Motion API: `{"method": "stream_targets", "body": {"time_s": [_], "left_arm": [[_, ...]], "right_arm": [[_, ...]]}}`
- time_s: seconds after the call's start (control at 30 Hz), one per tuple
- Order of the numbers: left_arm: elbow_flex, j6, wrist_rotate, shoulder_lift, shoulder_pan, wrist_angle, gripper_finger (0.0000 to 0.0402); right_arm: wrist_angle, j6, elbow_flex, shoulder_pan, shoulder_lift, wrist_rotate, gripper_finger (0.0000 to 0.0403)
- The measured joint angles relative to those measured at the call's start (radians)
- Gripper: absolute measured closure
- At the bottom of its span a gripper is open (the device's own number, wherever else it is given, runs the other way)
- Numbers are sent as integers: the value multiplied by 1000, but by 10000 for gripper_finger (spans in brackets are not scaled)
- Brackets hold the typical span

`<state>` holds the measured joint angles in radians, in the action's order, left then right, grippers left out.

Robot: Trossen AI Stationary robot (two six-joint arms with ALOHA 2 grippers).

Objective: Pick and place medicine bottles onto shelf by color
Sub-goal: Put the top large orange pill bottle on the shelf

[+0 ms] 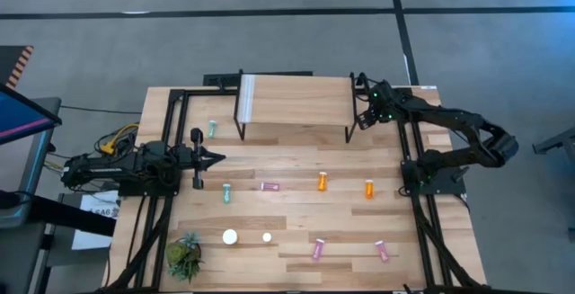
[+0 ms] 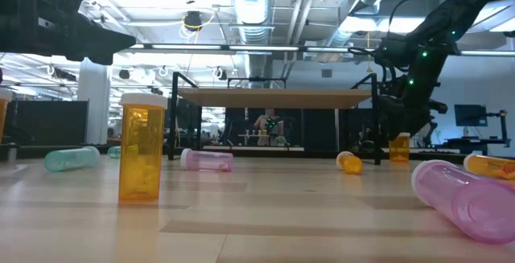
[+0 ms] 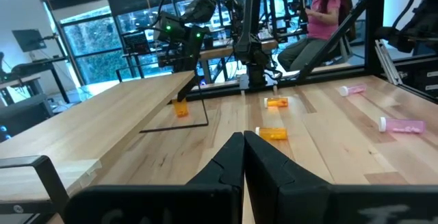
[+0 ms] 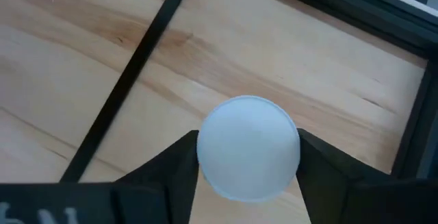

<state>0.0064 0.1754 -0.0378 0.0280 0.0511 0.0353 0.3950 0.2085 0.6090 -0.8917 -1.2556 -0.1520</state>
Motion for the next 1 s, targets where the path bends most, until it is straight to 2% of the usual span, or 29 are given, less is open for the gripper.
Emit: {"method": "stream_targets", "body": {"time_s": [0.13,0.33,0.7,1.0], "left_arm": [[0,0,0,0,0,0,401],[0,0,0,0,0,0,401],[0,0,0,0,0,0,401],[0,0,0,0,0,0,401]], "right_arm": [[1,0,0,0,1,-3,200],[52,1,6,1,24,0,178],[216,18,97,1,165,3,185],[290,40,186,31,253,50,184]]}}
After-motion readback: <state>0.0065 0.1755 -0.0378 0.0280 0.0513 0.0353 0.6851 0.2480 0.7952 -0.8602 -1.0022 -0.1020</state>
